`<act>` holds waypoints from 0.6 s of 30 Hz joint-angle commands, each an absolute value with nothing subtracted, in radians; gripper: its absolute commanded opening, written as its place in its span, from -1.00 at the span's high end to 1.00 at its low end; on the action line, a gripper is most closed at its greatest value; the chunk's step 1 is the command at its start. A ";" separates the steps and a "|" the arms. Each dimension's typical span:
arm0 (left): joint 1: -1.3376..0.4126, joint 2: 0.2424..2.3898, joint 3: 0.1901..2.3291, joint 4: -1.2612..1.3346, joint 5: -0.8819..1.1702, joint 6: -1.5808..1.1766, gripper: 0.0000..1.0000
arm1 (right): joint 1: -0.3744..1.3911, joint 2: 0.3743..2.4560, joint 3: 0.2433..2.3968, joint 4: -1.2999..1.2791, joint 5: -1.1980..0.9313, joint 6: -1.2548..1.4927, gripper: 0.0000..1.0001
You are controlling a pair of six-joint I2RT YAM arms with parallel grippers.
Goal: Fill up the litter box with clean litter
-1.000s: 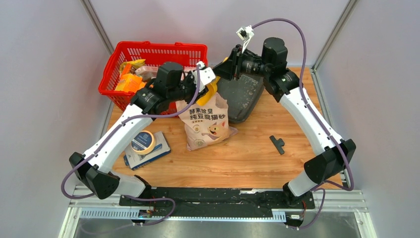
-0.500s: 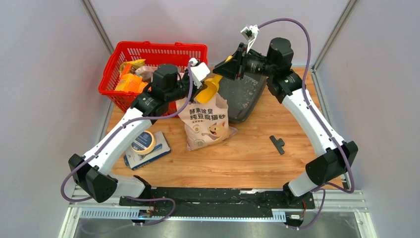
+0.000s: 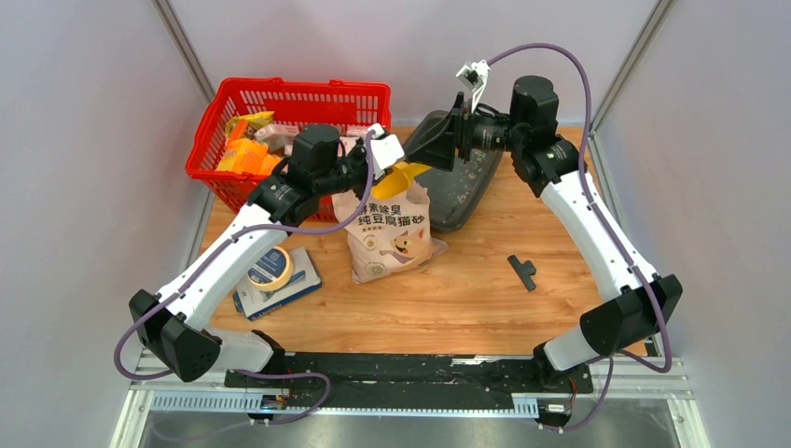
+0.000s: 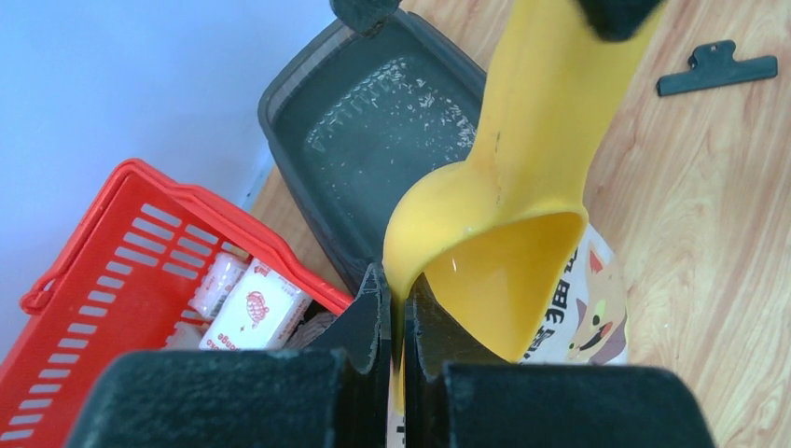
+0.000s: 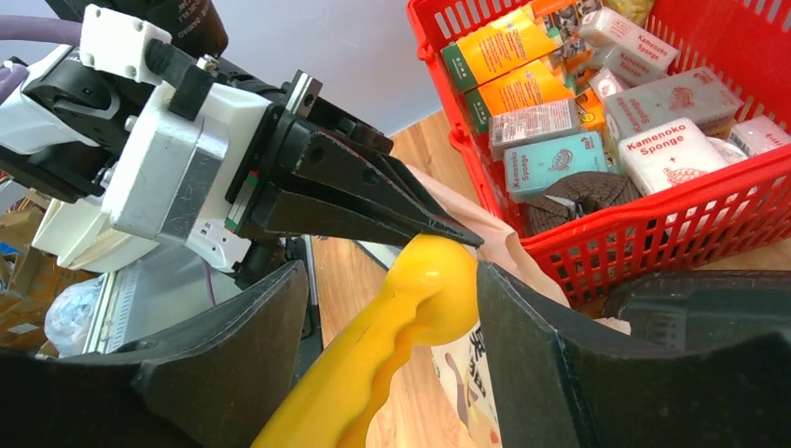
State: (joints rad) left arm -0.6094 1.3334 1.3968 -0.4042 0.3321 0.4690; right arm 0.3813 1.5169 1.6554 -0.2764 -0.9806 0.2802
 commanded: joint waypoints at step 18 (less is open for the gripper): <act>-0.615 1.344 1.480 -0.413 0.345 0.381 1.00 | 0.377 1.416 1.569 -0.313 -0.838 0.209 -0.38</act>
